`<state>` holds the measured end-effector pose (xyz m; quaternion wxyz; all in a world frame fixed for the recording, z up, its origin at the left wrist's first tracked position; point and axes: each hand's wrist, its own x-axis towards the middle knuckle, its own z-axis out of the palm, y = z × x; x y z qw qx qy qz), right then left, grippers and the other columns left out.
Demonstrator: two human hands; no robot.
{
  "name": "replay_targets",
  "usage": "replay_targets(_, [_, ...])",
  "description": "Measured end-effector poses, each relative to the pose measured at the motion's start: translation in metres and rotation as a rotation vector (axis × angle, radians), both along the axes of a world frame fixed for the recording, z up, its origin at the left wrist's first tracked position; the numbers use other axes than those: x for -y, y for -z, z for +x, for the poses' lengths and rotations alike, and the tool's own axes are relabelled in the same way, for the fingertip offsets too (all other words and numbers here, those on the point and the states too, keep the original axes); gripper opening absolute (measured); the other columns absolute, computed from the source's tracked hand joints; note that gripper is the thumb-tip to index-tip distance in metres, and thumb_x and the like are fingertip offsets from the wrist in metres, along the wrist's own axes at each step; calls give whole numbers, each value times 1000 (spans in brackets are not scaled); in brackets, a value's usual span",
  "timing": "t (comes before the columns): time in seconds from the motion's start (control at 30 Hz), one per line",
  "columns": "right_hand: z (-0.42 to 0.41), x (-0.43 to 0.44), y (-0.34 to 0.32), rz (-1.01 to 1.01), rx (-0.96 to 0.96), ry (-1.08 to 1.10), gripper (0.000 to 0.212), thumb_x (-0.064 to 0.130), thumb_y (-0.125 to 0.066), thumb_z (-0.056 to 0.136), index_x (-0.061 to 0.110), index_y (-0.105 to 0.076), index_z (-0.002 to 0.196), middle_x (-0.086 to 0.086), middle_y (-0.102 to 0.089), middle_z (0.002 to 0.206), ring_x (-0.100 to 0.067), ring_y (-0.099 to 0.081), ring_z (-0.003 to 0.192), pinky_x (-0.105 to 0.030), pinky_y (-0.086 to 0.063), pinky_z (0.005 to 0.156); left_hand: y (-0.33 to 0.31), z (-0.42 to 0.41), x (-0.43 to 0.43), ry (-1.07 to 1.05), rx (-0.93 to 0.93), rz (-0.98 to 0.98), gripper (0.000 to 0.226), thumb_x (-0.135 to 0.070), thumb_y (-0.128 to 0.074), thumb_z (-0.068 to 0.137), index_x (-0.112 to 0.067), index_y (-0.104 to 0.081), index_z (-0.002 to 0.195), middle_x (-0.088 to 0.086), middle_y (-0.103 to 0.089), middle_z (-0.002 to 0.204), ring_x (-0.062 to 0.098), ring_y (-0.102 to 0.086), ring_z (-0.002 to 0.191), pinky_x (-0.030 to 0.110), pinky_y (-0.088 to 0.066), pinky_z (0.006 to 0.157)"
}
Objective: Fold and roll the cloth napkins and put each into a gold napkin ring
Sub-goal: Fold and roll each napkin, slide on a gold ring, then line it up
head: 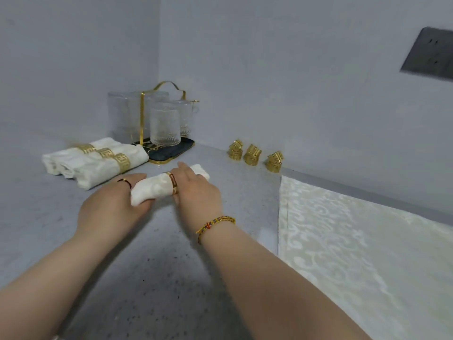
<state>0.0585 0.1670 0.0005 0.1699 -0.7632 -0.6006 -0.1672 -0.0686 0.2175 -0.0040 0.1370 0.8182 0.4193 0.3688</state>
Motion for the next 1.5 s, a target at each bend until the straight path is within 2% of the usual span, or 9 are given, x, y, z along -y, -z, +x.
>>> replay_targets(0.1, [-16, -29, 5, -84, -360, -3, 50, 3, -48, 88, 10, -31, 135, -4, -10, 154, -33, -48, 114, -38, -44, 84, 11, -1, -31, -67, -41, 13, 28, -29, -56, 83, -22, -64, 109, 10, -63, 110, 33, -55, 99, 31, -37, 67])
replay_targets(0.3, [-28, -71, 16, 8, -780, -92, 51, 2, -48, 84, 8, -34, 133, -9, -27, 143, -30, -43, 119, -31, -35, 99, 30, -6, -71, -226, -83, 88, 35, -42, -46, 74, -17, -69, 85, 17, -67, 84, 38, -57, 86, 37, -40, 75])
replay_targets(0.37, [-31, -83, 17, 35, -882, -85, 48, 8, -46, 81, 5, -39, 128, -11, -33, 137, -29, -44, 116, -30, -36, 97, 33, -3, -75, -309, -144, 98, 32, -46, -52, 82, -20, -70, 89, 16, -67, 89, 34, -53, 101, 37, -23, 95])
replay_targets(0.47, [-31, -97, 16, 63, -982, -59, 44, 7, -44, 84, 1, -41, 127, -14, -34, 137, -30, -43, 118, -29, -37, 93, 33, 4, -78, -323, -137, 120, 30, -43, -56, 83, -22, -68, 100, 13, -63, 109, 31, -40, 118, 34, -3, 102])
replay_targets(0.6, [-24, -107, 14, -32, -1011, -67, 54, 2, -43, 87, 6, -27, 139, -9, -23, 145, -25, -33, 130, -25, -27, 104, 36, 9, -91, -269, -141, 96, 55, -43, -55, 84, -20, -46, 134, 10, -28, 148, 26, -9, 138, 33, 8, 107])
replay_targets(0.7, [-25, -116, 14, -69, -1000, -59, 55, 4, -43, 88, 7, -26, 140, -10, -24, 145, -26, -32, 131, -29, -27, 106, 36, 13, -103, -231, -165, 5, 74, -47, -52, 85, -21, -19, 146, 7, -4, 155, 22, 4, 142, 36, 7, 110])
replay_targets(1.2, [-14, -135, 17, -87, -892, 21, 53, 9, -45, 87, 10, -29, 137, -9, -33, 143, -28, -37, 128, -41, -24, 111, 39, 19, -121, -173, -204, -32, 77, -51, -54, 83, -21, -20, 145, 2, -12, 154, 16, 1, 142, 40, 11, 110])
replay_targets(1.37, [-13, -124, 13, -64, -932, 13, 52, 9, -49, 87, 6, -31, 135, -13, -33, 139, -29, -40, 123, -36, -35, 104, 36, 18, -116, -188, -203, -20, 85, -55, -58, 78, -20, -20, 145, 3, -13, 154, 17, 2, 142, 40, 12, 109])
replay_targets(1.5, [-11, -99, 9, -126, -898, -17, 57, 14, -50, 90, 9, -25, 141, -8, -25, 147, -23, -31, 133, -28, -27, 106, 31, 14, -108, -195, -213, 25, 87, -60, -55, 77, -20, -20, 145, 3, -11, 154, 17, 5, 142, 34, 18, 104])
